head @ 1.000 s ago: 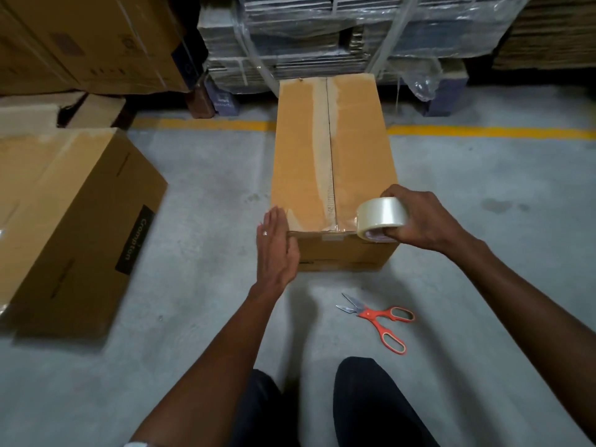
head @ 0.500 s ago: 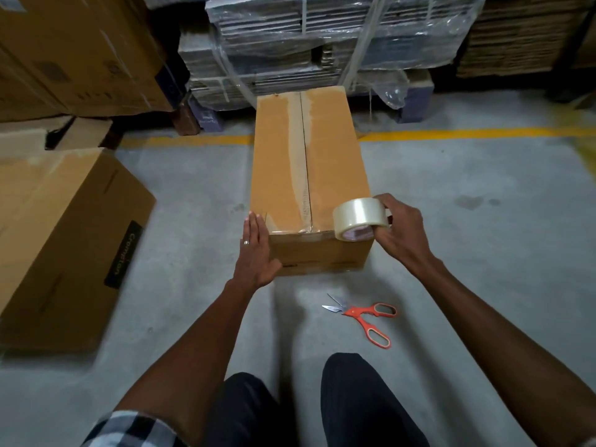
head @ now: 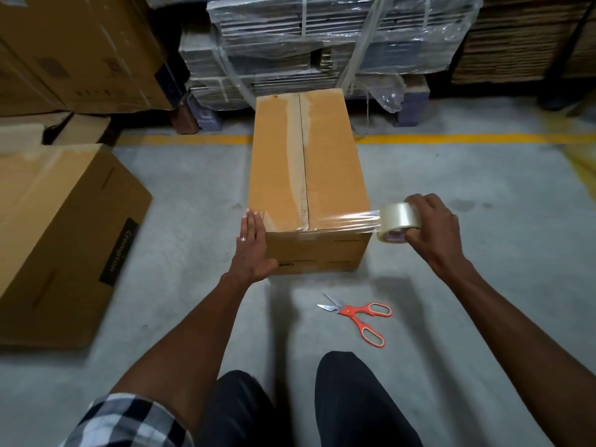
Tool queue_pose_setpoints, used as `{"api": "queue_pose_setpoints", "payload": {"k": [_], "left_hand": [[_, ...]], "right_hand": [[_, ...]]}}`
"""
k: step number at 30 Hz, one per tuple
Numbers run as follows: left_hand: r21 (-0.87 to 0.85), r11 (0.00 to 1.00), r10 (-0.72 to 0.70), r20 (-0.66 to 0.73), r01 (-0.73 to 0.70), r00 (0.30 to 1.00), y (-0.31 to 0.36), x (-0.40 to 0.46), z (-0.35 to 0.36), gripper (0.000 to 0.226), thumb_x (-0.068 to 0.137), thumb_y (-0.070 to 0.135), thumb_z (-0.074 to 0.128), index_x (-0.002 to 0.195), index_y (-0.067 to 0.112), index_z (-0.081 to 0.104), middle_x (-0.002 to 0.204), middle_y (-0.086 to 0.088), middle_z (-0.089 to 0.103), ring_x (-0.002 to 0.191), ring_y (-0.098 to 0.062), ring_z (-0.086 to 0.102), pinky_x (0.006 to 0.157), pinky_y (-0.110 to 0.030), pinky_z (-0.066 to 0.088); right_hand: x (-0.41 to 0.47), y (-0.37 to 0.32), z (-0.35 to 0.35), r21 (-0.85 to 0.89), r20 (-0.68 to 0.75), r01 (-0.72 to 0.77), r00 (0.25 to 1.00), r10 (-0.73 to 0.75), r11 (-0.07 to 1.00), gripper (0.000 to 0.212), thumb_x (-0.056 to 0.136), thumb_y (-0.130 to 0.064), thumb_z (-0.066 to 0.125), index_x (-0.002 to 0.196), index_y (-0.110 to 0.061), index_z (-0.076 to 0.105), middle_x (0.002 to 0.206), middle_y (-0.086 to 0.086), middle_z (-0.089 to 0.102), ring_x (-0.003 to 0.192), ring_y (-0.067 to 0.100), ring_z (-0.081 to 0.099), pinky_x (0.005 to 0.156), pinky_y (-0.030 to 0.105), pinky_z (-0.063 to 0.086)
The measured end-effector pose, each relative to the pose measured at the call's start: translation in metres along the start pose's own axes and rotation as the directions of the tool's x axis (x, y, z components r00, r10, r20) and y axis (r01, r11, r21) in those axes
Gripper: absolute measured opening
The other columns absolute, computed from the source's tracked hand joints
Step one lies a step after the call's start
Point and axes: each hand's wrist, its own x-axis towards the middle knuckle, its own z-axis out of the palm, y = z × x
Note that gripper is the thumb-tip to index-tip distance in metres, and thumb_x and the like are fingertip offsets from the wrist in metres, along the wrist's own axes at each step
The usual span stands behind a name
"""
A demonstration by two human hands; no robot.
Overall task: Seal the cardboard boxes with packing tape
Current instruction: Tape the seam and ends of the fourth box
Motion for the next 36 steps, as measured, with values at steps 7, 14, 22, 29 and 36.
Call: {"api": "queue_pose_setpoints", "payload": {"k": [7, 14, 22, 29, 36], "left_hand": [[0.051, 0.999, -0.011, -0.020, 0.012, 1.000, 0.005, -0.003, -0.001, 0.113, 0.087, 0.021, 0.070, 0.160, 0.002, -0.015, 0.167, -0.016, -0.025, 0.155, -0.034, -0.022, 0.124, -0.058, 0.009], [0.094, 0.996, 0.011, -0.061, -0.005, 0.998, 0.004, -0.004, 0.005, 0.115, 0.083, 0.022, 0.068, 0.159, 0.000, -0.014, 0.168, -0.018, -0.022, 0.156, -0.036, -0.019, 0.124, -0.060, 0.011], [0.148, 0.989, 0.028, -0.114, -0.011, 0.993, 0.006, -0.004, 0.011, 0.120, 0.077, 0.026, 0.069, 0.159, -0.002, -0.013, 0.168, -0.021, -0.019, 0.156, -0.039, -0.016, 0.124, -0.063, 0.011], [0.177, 0.950, 0.305, -0.330, -0.259, 0.893, 0.027, -0.003, 0.015, 0.084, 0.088, 0.030, 0.044, 0.161, -0.001, 0.016, 0.170, -0.023, 0.004, 0.158, -0.036, -0.002, 0.126, -0.060, 0.002], [0.143, 0.898, 0.437, -0.388, -0.416, 0.811, 0.015, 0.016, 0.018, 0.054, 0.089, -0.009, 0.066, 0.142, 0.003, 0.058, 0.145, -0.016, 0.058, 0.138, -0.034, 0.053, 0.116, -0.044, 0.038]], "right_hand": [[0.011, 0.010, 0.015, -0.081, 0.084, -0.039, 0.995, 0.046, 0.996, 0.061, 0.065, -0.033, 0.062, 0.120, -0.009, 0.062, 0.114, 0.018, 0.059, 0.093, 0.041, 0.061, 0.079, 0.043, 0.048], [0.001, 0.022, 0.038, -0.070, 0.094, -0.098, 0.990, 0.105, 0.993, 0.061, 0.062, -0.031, 0.057, 0.119, -0.009, 0.061, 0.113, 0.018, 0.058, 0.093, 0.043, 0.060, 0.080, 0.043, 0.047], [-0.002, 0.028, 0.064, -0.070, 0.142, -0.171, 0.973, 0.179, 0.983, 0.072, 0.071, -0.018, 0.083, 0.135, -0.014, 0.049, 0.131, 0.018, 0.051, 0.122, 0.047, 0.051, 0.087, 0.049, 0.045], [-0.014, -0.064, 0.086, 0.039, -0.054, 0.382, 0.923, -0.380, 0.923, 0.051, 0.077, -0.024, 0.061, 0.128, -0.022, 0.066, 0.134, 0.010, 0.058, 0.129, 0.040, 0.046, 0.105, 0.055, 0.041], [0.039, -0.118, 0.117, 0.307, 0.308, 0.319, 0.858, -0.411, 0.897, 0.015, 0.081, -0.013, 0.083, 0.090, -0.020, 0.073, 0.091, -0.003, 0.066, 0.084, 0.017, 0.062, 0.074, 0.039, 0.054]]}}
